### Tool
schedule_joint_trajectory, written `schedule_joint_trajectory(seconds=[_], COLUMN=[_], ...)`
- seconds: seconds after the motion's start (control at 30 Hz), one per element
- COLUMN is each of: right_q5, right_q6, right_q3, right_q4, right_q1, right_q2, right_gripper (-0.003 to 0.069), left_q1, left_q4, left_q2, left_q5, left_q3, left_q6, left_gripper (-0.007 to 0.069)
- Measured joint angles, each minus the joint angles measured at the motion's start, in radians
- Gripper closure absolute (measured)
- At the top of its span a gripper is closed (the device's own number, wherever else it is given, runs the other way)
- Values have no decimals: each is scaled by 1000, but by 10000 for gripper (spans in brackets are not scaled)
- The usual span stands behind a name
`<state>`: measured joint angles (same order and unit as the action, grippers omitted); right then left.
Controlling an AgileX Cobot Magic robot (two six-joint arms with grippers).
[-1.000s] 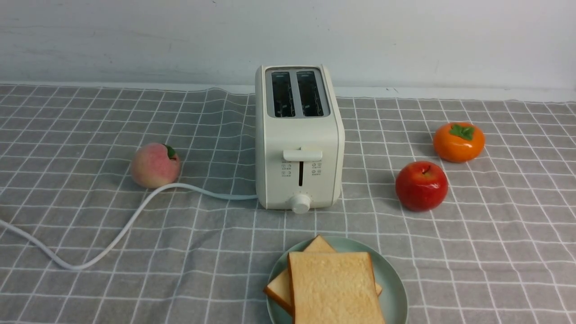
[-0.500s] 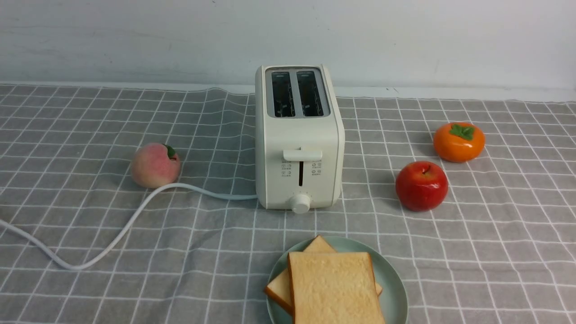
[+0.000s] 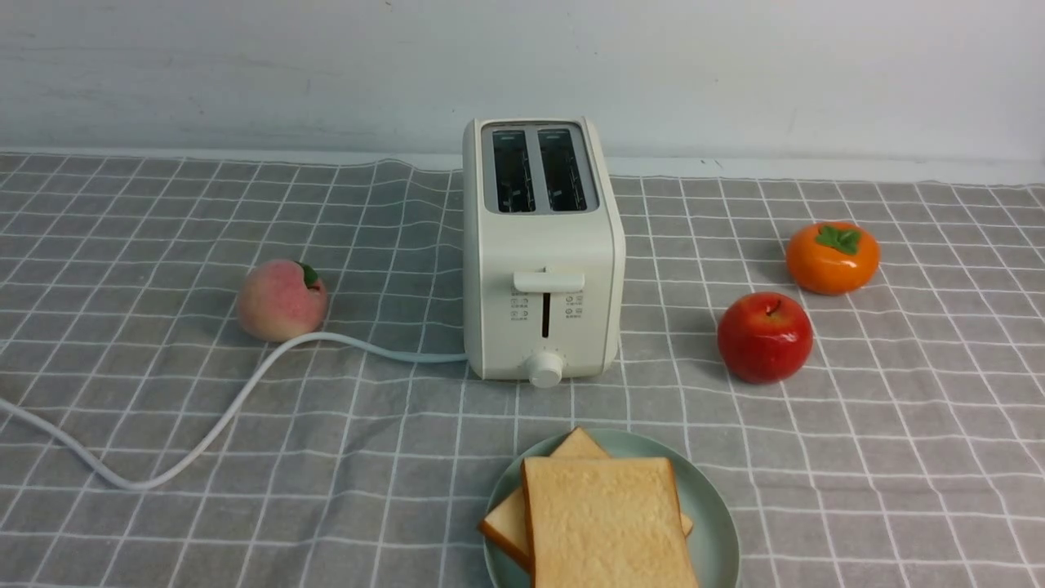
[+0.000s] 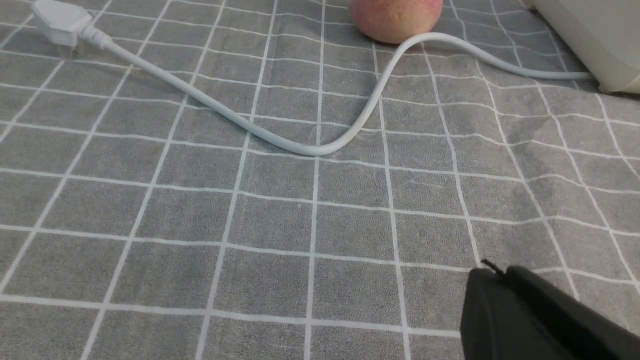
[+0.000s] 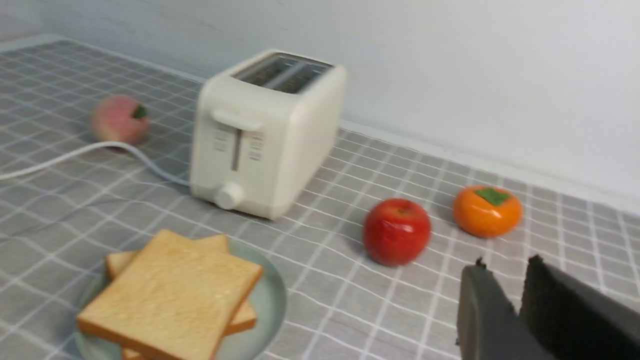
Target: Take toasted bread from bread machine on grey coffee table place on plate.
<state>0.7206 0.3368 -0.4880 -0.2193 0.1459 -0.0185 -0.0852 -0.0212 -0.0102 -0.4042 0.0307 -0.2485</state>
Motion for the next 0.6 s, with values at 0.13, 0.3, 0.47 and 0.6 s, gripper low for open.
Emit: schedule_joint_trajectory(seconds=[0.13, 0.3, 0.47, 0.6], right_q5=[-1, -92, -297, -346], right_q6=[-317, -511, -548, -554], right_q3=[66, 181, 392, 504], right_q4=[254, 367, 388, 372], right_q1=[-4, -4, -33, -93], right_q2=[0, 0, 0, 1], right_gripper=[521, 515, 509, 503], left_q1=[0, 0, 0, 0], left_q4=[0, 0, 0, 0], left_q2=[0, 0, 0, 0], left_q5=[0, 0, 0, 1], left_q3=[0, 0, 0, 0], left_q6=[0, 0, 0, 0], left_gripper=[618, 613, 607, 605])
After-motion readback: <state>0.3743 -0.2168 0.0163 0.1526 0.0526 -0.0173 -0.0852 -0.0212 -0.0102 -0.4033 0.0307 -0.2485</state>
